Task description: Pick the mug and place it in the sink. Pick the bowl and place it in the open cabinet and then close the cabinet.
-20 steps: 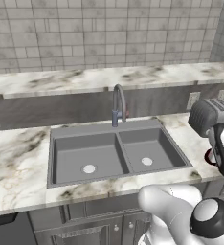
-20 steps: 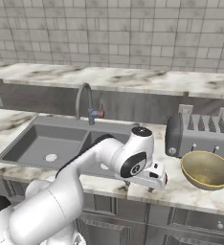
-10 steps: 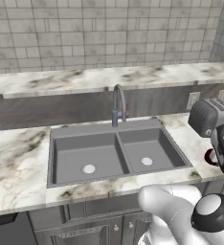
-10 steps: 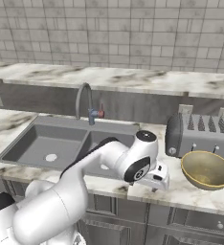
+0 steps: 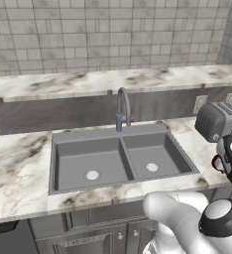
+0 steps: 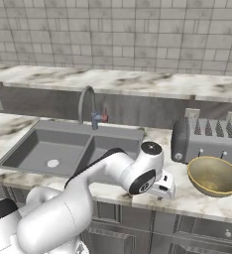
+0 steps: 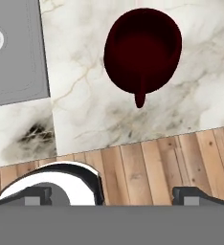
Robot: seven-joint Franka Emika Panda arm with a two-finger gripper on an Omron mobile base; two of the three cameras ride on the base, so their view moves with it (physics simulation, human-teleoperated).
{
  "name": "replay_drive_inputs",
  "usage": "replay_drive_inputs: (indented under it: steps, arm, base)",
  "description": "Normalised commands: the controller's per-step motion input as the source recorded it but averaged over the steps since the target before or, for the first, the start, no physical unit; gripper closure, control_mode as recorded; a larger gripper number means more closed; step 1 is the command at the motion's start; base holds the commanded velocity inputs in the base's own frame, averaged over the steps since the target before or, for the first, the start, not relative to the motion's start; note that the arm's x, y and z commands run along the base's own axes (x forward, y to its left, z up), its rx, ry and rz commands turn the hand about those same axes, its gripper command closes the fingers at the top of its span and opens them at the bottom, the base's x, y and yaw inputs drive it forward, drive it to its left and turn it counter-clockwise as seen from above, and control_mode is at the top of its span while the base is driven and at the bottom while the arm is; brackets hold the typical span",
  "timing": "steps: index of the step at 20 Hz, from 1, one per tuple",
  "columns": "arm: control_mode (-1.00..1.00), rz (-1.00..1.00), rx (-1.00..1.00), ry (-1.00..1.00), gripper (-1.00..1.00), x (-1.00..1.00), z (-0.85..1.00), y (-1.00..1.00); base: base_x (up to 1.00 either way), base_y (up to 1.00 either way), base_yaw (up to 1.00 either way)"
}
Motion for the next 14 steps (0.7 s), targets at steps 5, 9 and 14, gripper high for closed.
replay_drive_inputs:
  steps: [5,9,14]
  arm:
    - [-1.0,0.0,0.0,-0.04,-1.0,0.14,-0.06,-0.19]
    - [-1.0,0.0,0.0,-0.01,-1.0,0.16,-0.08,-0.2]
    - [-1.0,0.0,0.0,0.0,-1.0,0.17,-0.13,-0.08]
  base:
    - [0.0,0.0,0.0]
    - [0.0,0.0,0.0]
    - [0.0,0.0,0.0]
